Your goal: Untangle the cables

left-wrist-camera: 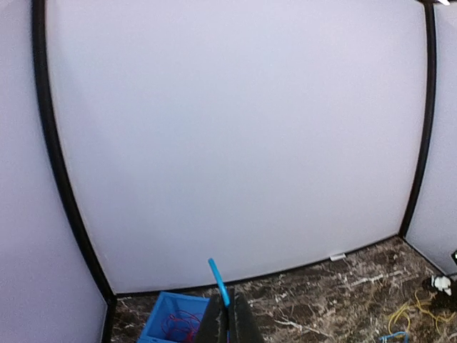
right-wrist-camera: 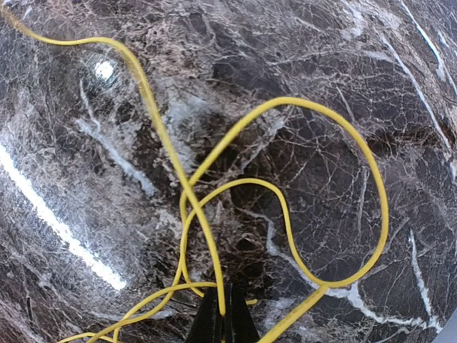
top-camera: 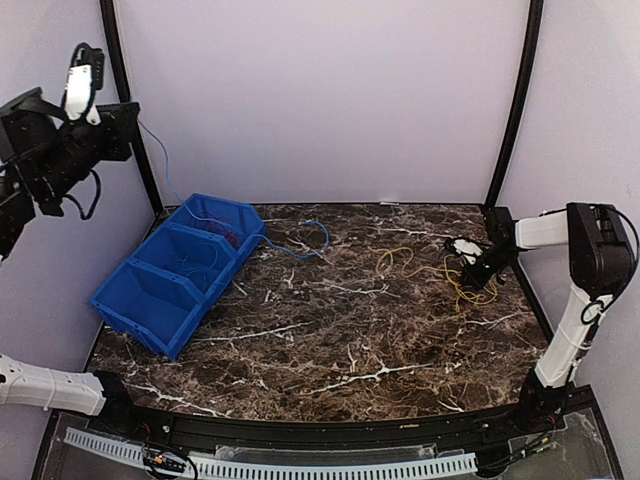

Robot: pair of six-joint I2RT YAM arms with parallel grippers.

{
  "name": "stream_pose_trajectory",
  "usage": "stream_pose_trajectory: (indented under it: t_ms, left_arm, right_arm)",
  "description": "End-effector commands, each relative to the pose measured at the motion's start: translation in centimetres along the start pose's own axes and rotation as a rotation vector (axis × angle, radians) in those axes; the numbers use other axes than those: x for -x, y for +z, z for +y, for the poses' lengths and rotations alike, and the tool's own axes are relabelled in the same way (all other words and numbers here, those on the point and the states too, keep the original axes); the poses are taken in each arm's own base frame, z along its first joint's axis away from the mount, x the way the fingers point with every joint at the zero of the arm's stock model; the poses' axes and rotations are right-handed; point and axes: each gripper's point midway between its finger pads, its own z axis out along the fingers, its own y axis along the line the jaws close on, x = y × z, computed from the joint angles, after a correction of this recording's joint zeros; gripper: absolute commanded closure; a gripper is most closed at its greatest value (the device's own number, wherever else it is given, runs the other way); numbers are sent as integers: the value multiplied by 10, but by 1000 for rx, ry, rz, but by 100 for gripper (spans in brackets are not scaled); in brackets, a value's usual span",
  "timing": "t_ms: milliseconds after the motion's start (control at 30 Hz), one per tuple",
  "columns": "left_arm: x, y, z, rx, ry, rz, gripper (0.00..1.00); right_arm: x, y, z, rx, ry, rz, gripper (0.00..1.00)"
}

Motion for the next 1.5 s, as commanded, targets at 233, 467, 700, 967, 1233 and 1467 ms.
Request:
stream_pose_trajectory:
  t_ms: [233, 467, 700, 967, 1233, 1467]
  left_arm:
    - [-12, -3, 29, 160, 63, 60, 100]
    - [-38, 4, 25, 168, 66, 117, 100]
    - [-36, 5, 30, 188, 79, 111, 100]
    - [-4, 17, 31, 211, 103, 15, 100]
    - [18, 40, 37, 263, 153, -19, 100]
    - [-8, 47, 71, 334, 117, 20, 100]
  right_arm:
    - [-6, 3, 9, 47, 58, 16, 100]
    - [31, -62, 33, 64, 6, -144, 57]
    - [70, -131, 59, 25, -64, -291, 30]
    - [89, -142, 91, 163, -60, -399, 26]
    - [74, -113, 115, 259, -61, -398, 23]
    - [67, -106, 118, 270, -66, -383, 22]
